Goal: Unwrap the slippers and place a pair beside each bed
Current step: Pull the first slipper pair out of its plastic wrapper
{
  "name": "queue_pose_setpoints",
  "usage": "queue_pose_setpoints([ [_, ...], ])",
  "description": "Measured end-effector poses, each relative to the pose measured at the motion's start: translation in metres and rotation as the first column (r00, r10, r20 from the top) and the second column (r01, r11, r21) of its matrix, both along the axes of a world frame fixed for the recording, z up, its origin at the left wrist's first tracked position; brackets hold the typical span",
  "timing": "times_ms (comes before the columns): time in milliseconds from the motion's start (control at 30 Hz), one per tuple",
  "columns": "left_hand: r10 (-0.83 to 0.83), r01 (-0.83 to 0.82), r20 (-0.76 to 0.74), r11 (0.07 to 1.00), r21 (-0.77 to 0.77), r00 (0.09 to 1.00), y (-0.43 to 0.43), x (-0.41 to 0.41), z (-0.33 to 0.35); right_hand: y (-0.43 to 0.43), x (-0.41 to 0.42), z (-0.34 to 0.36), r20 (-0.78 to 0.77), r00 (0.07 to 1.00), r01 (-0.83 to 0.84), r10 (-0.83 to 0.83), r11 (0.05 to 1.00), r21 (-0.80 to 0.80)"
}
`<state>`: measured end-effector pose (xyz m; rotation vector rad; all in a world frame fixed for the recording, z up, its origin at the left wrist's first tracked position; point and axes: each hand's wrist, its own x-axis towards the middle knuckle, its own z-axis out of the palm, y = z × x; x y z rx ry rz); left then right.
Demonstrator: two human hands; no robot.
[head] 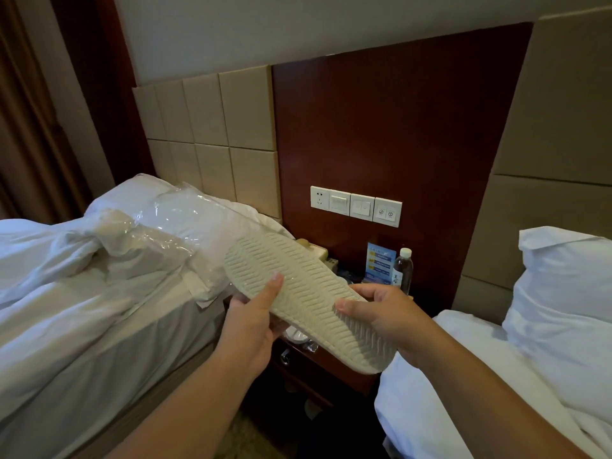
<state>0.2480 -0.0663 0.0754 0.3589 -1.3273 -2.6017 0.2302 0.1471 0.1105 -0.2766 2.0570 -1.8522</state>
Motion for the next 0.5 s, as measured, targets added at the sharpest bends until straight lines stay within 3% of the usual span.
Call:
queue_pose_setpoints([
  [200,-0.034,0.037,0.028,0.994,-0.102,0.999,-0.008,-0.018,0.004,0.028,-0.006,-0.013,0.040,0.999,0.025,-0.023,0.999,-0.040],
  [500,-0.150,0.182,0.126,0.933,-0.312,0.981,-0.003,-0.063,0.000,0.075,-0.014,-0.027,-0.022,0.998,0.065,-0.064,0.996,0.055],
])
